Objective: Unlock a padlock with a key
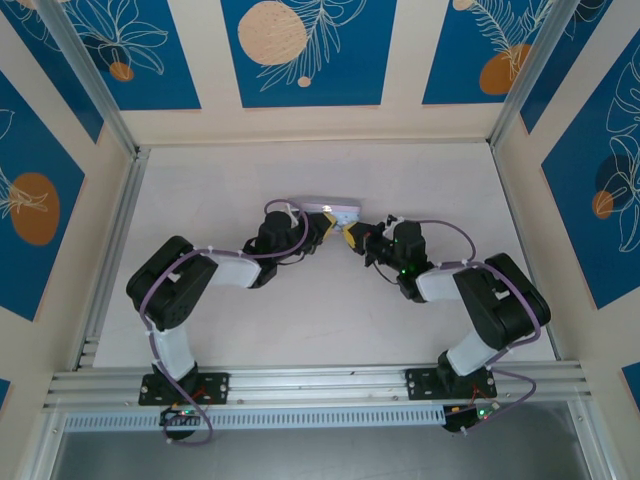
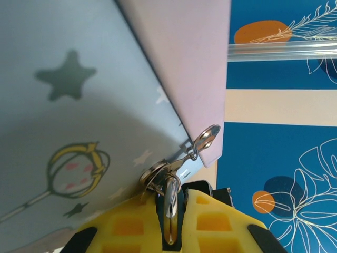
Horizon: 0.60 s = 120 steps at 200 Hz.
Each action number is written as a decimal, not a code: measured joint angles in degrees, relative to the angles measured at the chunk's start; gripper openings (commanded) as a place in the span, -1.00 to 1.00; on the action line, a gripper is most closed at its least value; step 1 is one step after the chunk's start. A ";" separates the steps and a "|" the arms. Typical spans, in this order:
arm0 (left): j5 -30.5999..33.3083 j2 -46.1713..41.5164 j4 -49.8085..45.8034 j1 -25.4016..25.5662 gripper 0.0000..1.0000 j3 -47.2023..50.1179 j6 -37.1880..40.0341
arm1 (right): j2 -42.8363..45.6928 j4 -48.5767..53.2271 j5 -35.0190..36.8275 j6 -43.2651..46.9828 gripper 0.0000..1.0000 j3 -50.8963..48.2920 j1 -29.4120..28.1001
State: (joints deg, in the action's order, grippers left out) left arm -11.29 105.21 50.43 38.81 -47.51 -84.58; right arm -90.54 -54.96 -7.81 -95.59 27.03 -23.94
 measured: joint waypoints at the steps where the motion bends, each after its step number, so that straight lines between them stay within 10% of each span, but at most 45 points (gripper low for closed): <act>1: 0.02 0.00 0.00 0.00 -1.00 0.00 0.00 | -0.04 -0.04 -0.02 0.00 -1.00 0.02 0.00; 120: 2.64 0.44 -0.52 -0.33 -1.00 0.00 -0.63 | -5.22 -2.93 -1.18 0.83 -1.00 2.23 -0.50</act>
State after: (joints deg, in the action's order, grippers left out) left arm -8.64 105.65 49.91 38.48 -47.51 -85.21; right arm -95.77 -57.89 -8.99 -94.76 29.26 -24.45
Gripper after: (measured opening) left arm 0.101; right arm 0.060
